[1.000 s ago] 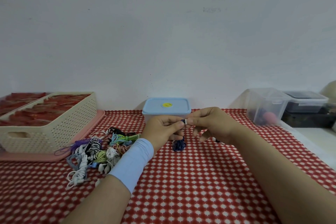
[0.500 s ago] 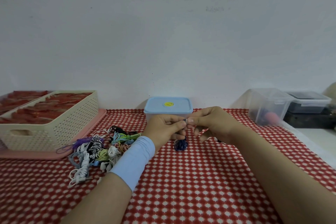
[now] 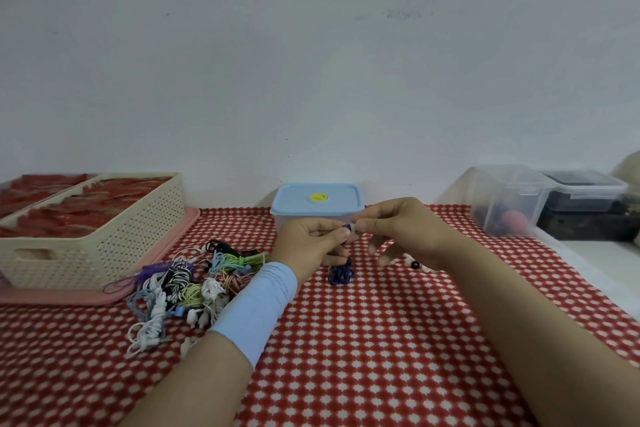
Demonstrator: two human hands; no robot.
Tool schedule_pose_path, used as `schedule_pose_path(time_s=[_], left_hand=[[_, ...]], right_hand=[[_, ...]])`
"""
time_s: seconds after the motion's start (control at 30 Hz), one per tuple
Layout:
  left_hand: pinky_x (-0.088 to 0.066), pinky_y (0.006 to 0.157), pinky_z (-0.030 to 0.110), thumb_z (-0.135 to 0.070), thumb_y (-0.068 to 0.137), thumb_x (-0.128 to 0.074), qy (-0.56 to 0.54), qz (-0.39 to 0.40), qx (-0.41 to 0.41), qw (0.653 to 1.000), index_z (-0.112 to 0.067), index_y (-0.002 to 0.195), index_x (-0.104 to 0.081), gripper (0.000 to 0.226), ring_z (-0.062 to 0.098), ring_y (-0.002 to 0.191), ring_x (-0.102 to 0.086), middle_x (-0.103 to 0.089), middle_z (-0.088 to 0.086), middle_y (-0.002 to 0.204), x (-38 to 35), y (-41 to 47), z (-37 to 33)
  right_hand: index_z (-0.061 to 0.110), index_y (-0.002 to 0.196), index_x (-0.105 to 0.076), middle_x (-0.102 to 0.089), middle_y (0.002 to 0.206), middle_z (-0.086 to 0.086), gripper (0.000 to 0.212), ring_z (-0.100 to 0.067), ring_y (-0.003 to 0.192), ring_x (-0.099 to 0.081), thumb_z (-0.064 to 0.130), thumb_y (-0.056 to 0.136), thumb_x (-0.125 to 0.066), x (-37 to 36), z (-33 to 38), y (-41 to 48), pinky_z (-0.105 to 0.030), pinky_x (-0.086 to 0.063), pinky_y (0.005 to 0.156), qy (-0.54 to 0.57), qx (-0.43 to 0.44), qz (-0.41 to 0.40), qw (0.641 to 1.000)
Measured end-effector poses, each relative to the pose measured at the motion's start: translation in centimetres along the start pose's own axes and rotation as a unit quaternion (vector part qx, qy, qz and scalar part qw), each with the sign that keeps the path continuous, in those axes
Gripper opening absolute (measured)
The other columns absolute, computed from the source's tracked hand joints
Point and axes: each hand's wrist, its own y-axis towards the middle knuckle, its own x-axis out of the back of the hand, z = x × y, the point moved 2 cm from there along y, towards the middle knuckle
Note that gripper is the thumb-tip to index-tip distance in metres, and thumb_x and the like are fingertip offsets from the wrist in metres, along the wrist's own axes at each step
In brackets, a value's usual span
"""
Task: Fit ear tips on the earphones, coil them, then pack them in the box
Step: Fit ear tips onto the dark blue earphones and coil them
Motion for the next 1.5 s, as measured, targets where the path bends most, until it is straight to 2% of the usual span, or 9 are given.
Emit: schedule_pose_path(time_s=[0.13,0.37,0.57,0.73,0.83,0.97,1.1,1.27,1.5], left_hand=[[-0.058,0.061,0.025,-0.01,0.09,-0.068,-0.014,0.007,0.022,1.0,-0.005,0.099,-0.073,0.011,0.016,0.066,-0.069,-0.075,0.002,0.078,0.2,0.0,0.1],[-0.056,0.059,0.024,-0.014,0.09,-0.069,-0.003,0.028,0.049,0.998,-0.008,0.095,-0.075,0.009,0.014,0.063,-0.067,-0.074,0.005,0.079,-0.1,-0.1,0.1],[-0.057,0.061,0.026,-0.016,0.09,-0.069,-0.012,0.032,0.059,0.998,-0.006,0.099,-0.074,0.014,0.014,0.065,-0.067,-0.075,0.005,0.082,0.2,-0.1,0.1],[-0.059,0.062,0.027,-0.012,0.089,-0.069,-0.014,0.035,0.045,0.998,-0.01,0.1,-0.072,0.011,0.015,0.065,-0.068,-0.076,0.0,0.08,0.2,0.0,-0.3],[-0.059,0.061,0.027,-0.008,0.087,-0.072,0.007,0.032,0.027,0.999,-0.007,0.103,-0.069,0.016,0.016,0.064,-0.068,-0.076,0.003,0.085,0.1,0.0,-0.7],[-0.06,0.06,0.028,-0.005,0.086,-0.071,0.047,0.021,0.001,0.999,-0.005,0.106,-0.069,0.02,0.017,0.064,-0.068,-0.074,0.009,0.091,0.0,-0.1,-0.9],[-0.06,0.06,0.027,-0.002,0.086,-0.071,0.065,0.036,-0.022,0.997,-0.004,0.104,-0.072,0.018,0.015,0.063,-0.068,-0.074,0.015,0.09,0.1,-0.2,-1.1],[-0.058,0.058,0.026,-0.003,0.085,-0.071,0.081,0.036,-0.025,0.996,0.0,0.107,-0.071,0.022,0.016,0.062,-0.068,-0.073,0.015,0.083,0.2,-0.2,-1.1],[-0.06,0.062,0.027,-0.002,0.084,-0.073,0.141,0.047,-0.027,0.988,-0.003,0.099,-0.072,0.016,0.015,0.064,-0.07,-0.073,0.012,0.078,0.4,-0.3,-1.5]], right_hand=[[0.008,0.103,-0.076,-0.077,0.083,-0.01,0.017,-0.02,0.063,-0.067,0.001,0.087,-0.076,0.3,0.4,-0.3,-0.031,-0.059,0.053,-0.022,0.025,0.003,0.999],[0.006,0.087,-0.079,-0.077,0.077,-0.009,0.002,-0.022,0.064,-0.07,0.007,0.086,-0.079,-0.1,0.5,0.1,-0.035,-0.062,0.058,-0.136,0.088,-0.044,0.986],[0.014,0.087,-0.081,-0.077,0.079,-0.002,0.004,-0.022,0.065,-0.07,0.01,0.087,-0.079,-0.5,0.8,0.3,-0.044,-0.064,0.062,-0.179,0.095,-0.041,0.978],[0.015,0.094,-0.08,-0.077,0.084,-0.005,0.007,-0.021,0.066,-0.071,0.014,0.087,-0.08,-0.3,1.0,-0.1,-0.043,-0.064,0.064,-0.129,0.077,-0.049,0.987],[0.013,0.09,-0.081,-0.078,0.08,-0.006,0.004,-0.02,0.066,-0.069,0.014,0.087,-0.079,-0.1,1.1,-0.2,-0.042,-0.063,0.065,-0.113,0.071,-0.053,0.99],[0.017,0.097,-0.082,-0.078,0.091,-0.008,0.009,-0.019,0.07,-0.069,0.017,0.091,-0.074,0.2,1.3,-0.6,-0.034,-0.06,0.062,-0.077,0.04,-0.001,0.996],[0.011,0.103,-0.081,-0.078,0.091,-0.008,0.015,-0.018,0.068,-0.067,0.014,0.093,-0.07,0.6,1.0,-0.9,-0.033,-0.057,0.061,-0.024,0.011,0.025,0.999],[0.013,0.106,-0.081,-0.078,0.101,-0.008,0.018,-0.016,0.072,-0.068,0.019,0.091,-0.073,0.7,0.8,-0.9,-0.031,-0.057,0.062,-0.022,-0.005,0.047,0.999],[0.013,0.094,-0.083,-0.078,0.09,-0.009,0.009,-0.016,0.067,-0.067,0.015,0.086,-0.078,0.3,0.1,-0.3,-0.029,-0.056,0.057,-0.044,-0.012,0.031,0.999]])
